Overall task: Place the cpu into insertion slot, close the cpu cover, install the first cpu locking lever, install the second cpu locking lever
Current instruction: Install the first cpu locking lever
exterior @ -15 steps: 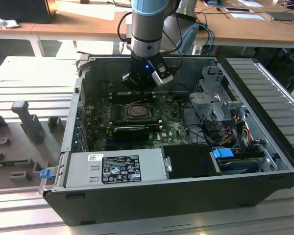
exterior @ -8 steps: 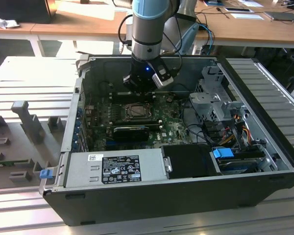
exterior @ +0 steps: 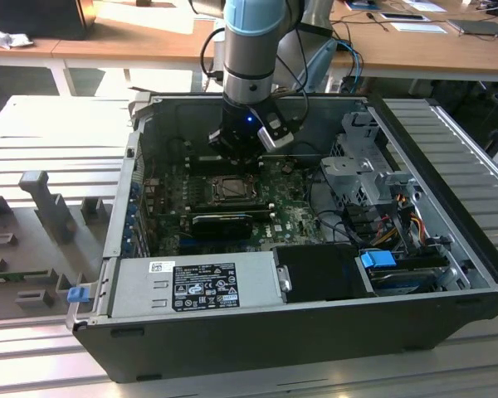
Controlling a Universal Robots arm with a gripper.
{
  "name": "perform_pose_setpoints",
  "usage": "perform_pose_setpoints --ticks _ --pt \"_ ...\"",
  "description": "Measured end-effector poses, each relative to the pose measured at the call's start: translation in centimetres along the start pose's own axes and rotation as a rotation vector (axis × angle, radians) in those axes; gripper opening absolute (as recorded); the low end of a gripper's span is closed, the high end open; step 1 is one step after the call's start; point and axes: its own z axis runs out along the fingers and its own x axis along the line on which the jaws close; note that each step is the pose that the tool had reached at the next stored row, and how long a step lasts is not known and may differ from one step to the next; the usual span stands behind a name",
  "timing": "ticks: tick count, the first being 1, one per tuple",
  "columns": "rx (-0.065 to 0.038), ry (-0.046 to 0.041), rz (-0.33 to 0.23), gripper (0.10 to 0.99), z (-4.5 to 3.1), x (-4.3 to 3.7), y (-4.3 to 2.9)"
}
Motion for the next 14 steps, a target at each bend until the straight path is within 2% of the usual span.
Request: perform_pose_setpoints --ticks 7,9,12,13,14 --pt "0.005 0.0005 0.000 0.106 0.34 0.00 -0.04" --pt "-0.002 -0.0001 0.000 0.106 0.37 -0.01 -0.04" --pt "-0.002 -0.0004 0.000 0.106 -0.35 -0.02 0.02" --pt "-0.002 -0.0002 0.000 0.106 -1.05 -0.03 0.08" --pt "-0.003 -0.0004 0.000 0.106 -1.05 -0.03 0.08"
